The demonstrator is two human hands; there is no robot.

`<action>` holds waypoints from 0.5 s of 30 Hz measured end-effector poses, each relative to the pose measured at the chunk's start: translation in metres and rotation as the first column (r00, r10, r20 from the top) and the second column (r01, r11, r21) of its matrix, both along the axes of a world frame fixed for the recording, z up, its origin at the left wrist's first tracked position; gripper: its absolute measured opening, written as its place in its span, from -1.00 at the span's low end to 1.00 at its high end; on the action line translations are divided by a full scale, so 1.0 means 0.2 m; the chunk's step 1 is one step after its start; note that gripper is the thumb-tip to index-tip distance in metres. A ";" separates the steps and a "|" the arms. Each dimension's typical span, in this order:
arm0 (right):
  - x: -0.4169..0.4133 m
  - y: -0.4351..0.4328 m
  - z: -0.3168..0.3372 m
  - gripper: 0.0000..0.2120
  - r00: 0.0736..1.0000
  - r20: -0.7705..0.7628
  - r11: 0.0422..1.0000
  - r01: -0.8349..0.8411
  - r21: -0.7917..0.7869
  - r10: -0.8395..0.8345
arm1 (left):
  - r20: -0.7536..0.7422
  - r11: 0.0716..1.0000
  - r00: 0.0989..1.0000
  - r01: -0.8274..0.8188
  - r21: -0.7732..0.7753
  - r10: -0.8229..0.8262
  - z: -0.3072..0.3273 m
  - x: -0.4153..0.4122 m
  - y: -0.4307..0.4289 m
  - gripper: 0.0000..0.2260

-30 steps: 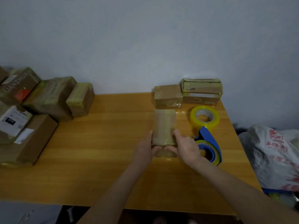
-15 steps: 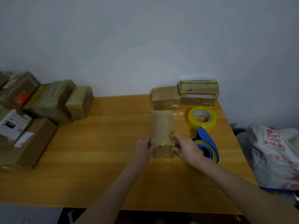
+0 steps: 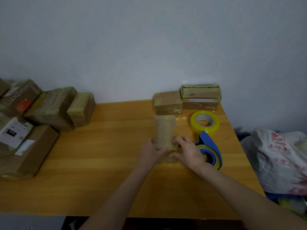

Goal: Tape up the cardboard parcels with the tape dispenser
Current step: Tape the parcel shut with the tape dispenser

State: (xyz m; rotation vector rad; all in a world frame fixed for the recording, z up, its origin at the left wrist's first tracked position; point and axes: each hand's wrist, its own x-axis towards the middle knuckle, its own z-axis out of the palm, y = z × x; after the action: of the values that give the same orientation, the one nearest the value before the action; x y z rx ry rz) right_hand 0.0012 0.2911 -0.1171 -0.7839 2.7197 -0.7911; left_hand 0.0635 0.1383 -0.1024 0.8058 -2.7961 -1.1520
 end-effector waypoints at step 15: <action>0.01 0.03 0.02 -0.75 0.989 0.151 0.989 0.027 -0.146 -0.005 | -0.007 0.999 1.000 0.006 0.034 -0.006 0.00 -0.02 -0.06 -0.61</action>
State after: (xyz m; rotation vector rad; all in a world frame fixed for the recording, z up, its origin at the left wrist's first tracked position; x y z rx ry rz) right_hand 0.0036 0.2969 -0.1124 -0.7013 2.5606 -1.0219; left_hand 0.0588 0.1269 -0.1022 0.7948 -2.7828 -1.2046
